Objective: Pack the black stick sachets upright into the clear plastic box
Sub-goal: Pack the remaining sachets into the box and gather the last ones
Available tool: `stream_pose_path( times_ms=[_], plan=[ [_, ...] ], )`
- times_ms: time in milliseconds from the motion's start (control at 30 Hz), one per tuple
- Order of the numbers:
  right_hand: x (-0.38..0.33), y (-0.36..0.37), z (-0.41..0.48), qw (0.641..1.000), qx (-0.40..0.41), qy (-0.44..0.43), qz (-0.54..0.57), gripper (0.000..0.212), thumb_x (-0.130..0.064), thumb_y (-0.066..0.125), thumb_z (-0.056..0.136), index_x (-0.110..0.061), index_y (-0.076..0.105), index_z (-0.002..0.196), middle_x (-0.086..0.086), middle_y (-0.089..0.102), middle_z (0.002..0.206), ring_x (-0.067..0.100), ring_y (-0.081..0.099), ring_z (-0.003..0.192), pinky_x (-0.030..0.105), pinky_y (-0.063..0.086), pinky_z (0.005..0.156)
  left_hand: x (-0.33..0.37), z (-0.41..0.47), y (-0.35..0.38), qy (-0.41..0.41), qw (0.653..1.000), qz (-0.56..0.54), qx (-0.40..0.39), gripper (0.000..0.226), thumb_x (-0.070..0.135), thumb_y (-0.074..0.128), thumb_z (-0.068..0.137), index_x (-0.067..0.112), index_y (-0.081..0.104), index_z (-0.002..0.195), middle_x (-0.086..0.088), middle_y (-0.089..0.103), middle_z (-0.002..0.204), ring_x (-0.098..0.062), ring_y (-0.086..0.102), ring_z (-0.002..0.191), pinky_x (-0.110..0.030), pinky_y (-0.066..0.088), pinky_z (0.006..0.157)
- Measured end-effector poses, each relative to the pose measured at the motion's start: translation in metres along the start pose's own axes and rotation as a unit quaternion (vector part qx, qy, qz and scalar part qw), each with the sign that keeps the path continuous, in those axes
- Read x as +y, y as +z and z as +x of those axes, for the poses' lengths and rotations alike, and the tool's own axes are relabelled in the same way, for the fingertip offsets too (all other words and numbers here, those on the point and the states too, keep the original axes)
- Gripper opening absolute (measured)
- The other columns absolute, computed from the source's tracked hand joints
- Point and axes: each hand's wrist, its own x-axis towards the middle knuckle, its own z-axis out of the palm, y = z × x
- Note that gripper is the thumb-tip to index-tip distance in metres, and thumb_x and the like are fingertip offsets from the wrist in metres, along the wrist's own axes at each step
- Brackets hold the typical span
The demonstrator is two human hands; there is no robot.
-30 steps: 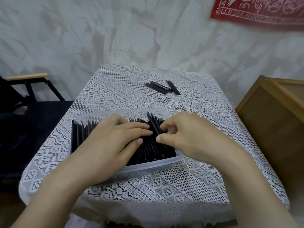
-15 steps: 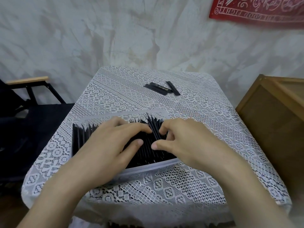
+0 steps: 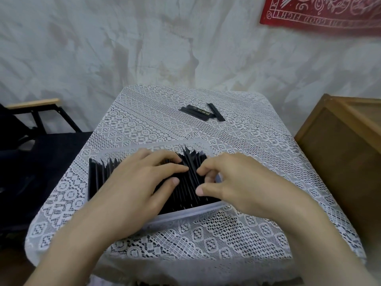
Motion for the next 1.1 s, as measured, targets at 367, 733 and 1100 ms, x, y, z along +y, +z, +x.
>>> stream_pose_path(
  times_ms=[367,733,1100],
  plan=[
    [0.011,-0.006,0.001,0.997,-0.029,-0.005,0.078,0.043,-0.042,0.074,0.090,-0.030,0.066,0.131,-0.018,0.068,0.100,-0.006,0.062,0.080,0.013,0.044,0.070,0.005,0.002,-0.001,0.028,0.999,0.013,-0.027,0.045,0.050,0.029,0.103,0.048,0.046,0.144,0.041,0.026,0.152,-0.004,0.039,0.107,-0.030,0.042,0.093],
    [0.018,-0.009,-0.001,0.997,-0.024,-0.027,0.069,0.029,-0.038,0.069,0.095,-0.040,0.071,0.124,-0.019,0.071,0.093,-0.010,0.060,0.074,0.012,0.046,0.070,0.009,0.010,0.003,0.022,0.998,0.037,-0.042,0.043,0.048,0.029,0.102,0.048,0.050,0.139,0.035,0.046,0.138,-0.006,0.041,0.097,-0.035,0.045,0.086],
    [0.056,-0.020,0.017,0.962,0.112,0.032,0.248,0.016,-0.023,0.062,0.100,-0.024,0.078,0.095,0.000,0.075,0.084,0.010,0.059,0.060,0.027,0.053,0.053,0.007,0.009,0.004,0.016,0.999,0.004,-0.035,0.042,0.049,0.032,0.098,0.051,0.059,0.130,0.046,0.044,0.136,0.001,0.040,0.098,-0.029,0.040,0.082]
  ],
)
